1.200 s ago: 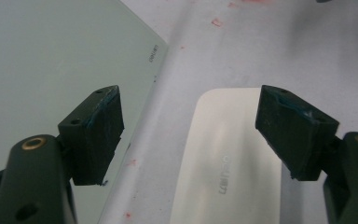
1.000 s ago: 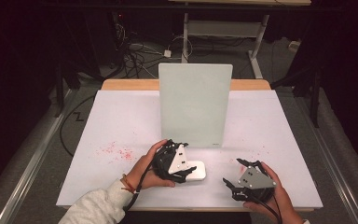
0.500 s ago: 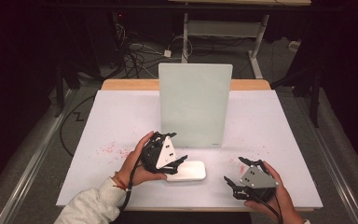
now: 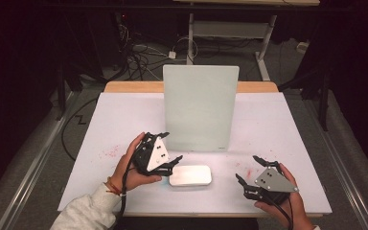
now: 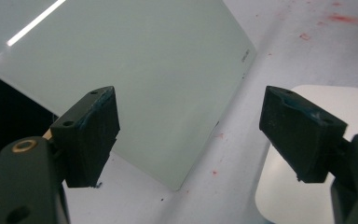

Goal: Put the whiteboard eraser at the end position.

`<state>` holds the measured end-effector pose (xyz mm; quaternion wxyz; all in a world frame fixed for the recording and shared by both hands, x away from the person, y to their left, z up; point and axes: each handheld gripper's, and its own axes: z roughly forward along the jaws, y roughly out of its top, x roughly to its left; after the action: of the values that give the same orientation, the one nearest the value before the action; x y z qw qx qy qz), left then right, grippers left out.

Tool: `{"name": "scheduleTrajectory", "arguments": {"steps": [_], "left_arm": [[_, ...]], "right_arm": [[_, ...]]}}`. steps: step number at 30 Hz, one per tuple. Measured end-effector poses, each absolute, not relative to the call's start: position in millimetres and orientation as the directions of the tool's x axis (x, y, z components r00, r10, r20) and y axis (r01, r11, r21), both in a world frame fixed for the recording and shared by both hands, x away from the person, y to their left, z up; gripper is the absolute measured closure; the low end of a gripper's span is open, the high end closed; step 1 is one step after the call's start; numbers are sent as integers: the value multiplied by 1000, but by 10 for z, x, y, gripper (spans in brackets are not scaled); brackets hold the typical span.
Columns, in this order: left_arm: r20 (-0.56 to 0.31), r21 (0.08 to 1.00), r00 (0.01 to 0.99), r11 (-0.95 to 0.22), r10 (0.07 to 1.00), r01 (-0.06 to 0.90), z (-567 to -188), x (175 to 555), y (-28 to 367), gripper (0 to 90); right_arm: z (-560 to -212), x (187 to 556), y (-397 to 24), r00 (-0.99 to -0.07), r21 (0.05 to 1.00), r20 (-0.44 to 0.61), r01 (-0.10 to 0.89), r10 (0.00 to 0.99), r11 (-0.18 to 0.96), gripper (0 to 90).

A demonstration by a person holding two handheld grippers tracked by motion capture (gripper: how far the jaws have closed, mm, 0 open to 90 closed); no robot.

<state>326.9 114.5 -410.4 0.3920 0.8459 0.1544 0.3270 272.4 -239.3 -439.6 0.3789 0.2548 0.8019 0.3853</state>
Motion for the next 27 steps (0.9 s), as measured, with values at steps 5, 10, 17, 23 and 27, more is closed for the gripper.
{"name": "scheduleTrajectory", "arguments": {"steps": [5, 10, 17, 23, 27], "left_arm": [[435, 770, 724, -638, 536, 9, -4121, 3254, 1218, 195], [447, 767, 708, -641, 547, 11, -4139, 3230, 1258, 187], [452, 771, 695, -636, 559, 10, -4159, 3191, 1331, 185], [456, 765, 683, -643, 571, 26, -4191, 3166, 1401, 185], [458, 766, 673, -642, 581, 33, -4202, 3143, 1455, 185]], "right_arm": [[-4381, 2723, -2408, -572, 818, -409, 115, 711, 564, 241], [-4375, 2721, -2415, -570, 820, -409, 112, 712, 561, 241], [-4365, 2717, -2430, -561, 826, -406, 112, 721, 552, 240], [-4358, 2723, -2443, -557, 828, -407, 108, 724, 550, 241], [-4358, 2724, -2445, -555, 831, -402, 113, 729, 545, 241]]}}
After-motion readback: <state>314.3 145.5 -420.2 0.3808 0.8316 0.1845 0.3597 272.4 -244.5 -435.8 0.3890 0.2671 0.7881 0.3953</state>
